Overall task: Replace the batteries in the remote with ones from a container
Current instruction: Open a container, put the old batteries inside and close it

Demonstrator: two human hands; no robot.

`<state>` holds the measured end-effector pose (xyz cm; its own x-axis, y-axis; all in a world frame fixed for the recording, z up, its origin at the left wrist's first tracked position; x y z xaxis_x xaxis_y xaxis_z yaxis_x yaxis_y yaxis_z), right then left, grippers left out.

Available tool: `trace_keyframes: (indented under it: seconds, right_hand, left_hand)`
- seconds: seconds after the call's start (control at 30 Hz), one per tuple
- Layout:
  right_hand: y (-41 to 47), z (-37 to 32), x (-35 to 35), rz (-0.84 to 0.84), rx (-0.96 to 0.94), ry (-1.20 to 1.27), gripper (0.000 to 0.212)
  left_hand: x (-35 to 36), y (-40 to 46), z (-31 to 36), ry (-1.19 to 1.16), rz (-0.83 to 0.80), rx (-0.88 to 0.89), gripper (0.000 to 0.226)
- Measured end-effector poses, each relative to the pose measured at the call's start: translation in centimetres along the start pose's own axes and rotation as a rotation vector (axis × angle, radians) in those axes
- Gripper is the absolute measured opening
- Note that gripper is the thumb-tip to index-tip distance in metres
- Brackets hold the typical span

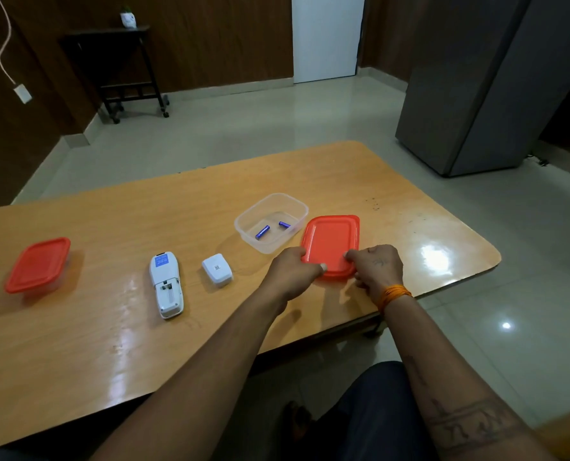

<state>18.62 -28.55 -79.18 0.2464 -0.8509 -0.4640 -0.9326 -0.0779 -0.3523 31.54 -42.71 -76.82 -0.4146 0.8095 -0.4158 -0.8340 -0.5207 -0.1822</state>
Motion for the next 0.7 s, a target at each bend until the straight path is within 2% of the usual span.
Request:
trace_keyframes:
  seconds: [0.07,0.1,0.17,0.2,0.3,0.4,0.47,0.6,0.7]
  right_hand:
    - [-0.4,0.3,-0.3,-0.023,0.031,0.077,0.016]
    - [-0.7,0.3,-0.5,-0.021,0.014,0.105,0.013]
    - [-1.8,-0.3,-1.4,0.009,-0.101,0.164,0.019]
    - [-2.3,-0.8,-1.8,0.032,-0.195,0.167,0.018]
    - [-4.4,-2.3,-2.9,0.080,-0.509,0.058,0.015]
    - [-6.2,-3.8,-2.7,0.059,-0.708,0.011,0.010]
    - [-7.0,-4.8,-2.0,0.060,-0.796,-0.024,0.010]
    - [-6.9,-6.9,-0.6,0.065,-0.798,0.010,0.011]
    - [-6.3,-8.4,0.6,0.102,-0.735,0.138,0.017]
  left_hand:
    - [-0.2,0.1,-0.3,-0.051,0.010,-0.006,0.052]
    - [-0.4,0.2,-0.5,-0.097,0.017,-0.007,0.043]
    - [-1.1,0.2,-0.7,-0.201,0.064,-0.008,0.012]
    - [-1.7,0.3,-0.8,-0.250,0.102,-0.007,0.011]
    - [-4.1,0.9,-0.4,-0.406,0.245,-0.030,0.031]
    - [-7.5,2.0,0.2,-0.571,0.326,-0.112,0.054]
    - [-9.5,2.7,0.5,-0.567,0.304,-0.132,0.050]
    - [-12.4,3.5,1.0,-0.445,0.271,-0.089,0.013]
    - [-14.1,4.3,1.0,-0.376,0.264,-0.080,0.010]
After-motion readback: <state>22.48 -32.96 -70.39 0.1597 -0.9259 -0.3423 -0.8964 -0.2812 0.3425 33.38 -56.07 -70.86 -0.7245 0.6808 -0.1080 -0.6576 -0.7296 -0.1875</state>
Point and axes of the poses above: each hand's wrist, its own y-axis towards the middle knuckle, its own x-axis out of the palm, z = x × y, the point moved 5 cm from there along y, towards the middle knuckle, and after that the axes turned 7 degrees about x, right-handed, at the moved point
